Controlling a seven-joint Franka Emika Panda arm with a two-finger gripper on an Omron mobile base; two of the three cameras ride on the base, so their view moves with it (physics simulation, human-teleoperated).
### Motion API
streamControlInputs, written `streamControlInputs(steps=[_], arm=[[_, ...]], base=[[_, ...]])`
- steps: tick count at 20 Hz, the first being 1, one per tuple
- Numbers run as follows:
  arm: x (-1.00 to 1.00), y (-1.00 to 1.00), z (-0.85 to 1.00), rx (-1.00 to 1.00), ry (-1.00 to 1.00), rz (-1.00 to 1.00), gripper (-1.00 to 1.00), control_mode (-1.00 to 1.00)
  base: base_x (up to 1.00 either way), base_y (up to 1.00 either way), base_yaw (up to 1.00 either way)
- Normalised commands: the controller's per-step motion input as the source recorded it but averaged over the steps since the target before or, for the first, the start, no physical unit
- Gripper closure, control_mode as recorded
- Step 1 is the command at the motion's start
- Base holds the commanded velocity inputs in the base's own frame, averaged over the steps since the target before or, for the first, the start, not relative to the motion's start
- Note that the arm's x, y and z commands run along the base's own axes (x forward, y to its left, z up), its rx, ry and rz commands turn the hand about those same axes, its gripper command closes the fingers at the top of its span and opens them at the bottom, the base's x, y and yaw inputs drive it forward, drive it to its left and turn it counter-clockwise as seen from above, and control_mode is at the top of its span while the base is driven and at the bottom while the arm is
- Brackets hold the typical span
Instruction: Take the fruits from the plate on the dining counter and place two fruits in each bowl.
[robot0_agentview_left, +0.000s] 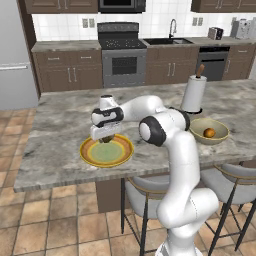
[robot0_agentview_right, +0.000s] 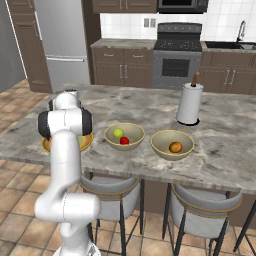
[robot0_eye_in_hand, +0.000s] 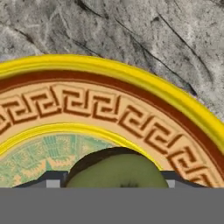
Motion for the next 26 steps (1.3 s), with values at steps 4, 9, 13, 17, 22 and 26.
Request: streamControlInputs(steps=[4, 9, 13, 17, 22, 26], arm=[[0.00, -0.59, 0.50, 0.00, 0.00, -0.25, 1.00, -1.00], [-0.04, -0.70, 0.73, 0.00, 0.00, -0.23, 1.00, -1.00], [-0.09, -0.75, 0.63, -0.01, 0.00, -0.21, 1.00, -1.00], [0.00, -0.85, 0.30, -0.08, 0.00, -0.23, 1.00, -1.00], [-0.01, -0.82, 0.05, -0.14, 0.00, -0.25, 1.00, -1.00], [-0.19, -0.87, 0.00, -0.10, 0.00, -0.24, 1.00, -1.00]], base=[[0.00, 0.00, 0.00], [0.00, 0.00, 0.00], [0.00, 0.00, 0.00], [0.00, 0.00, 0.00], [0.00, 0.00, 0.00], [0.00, 0.00, 0.00]])
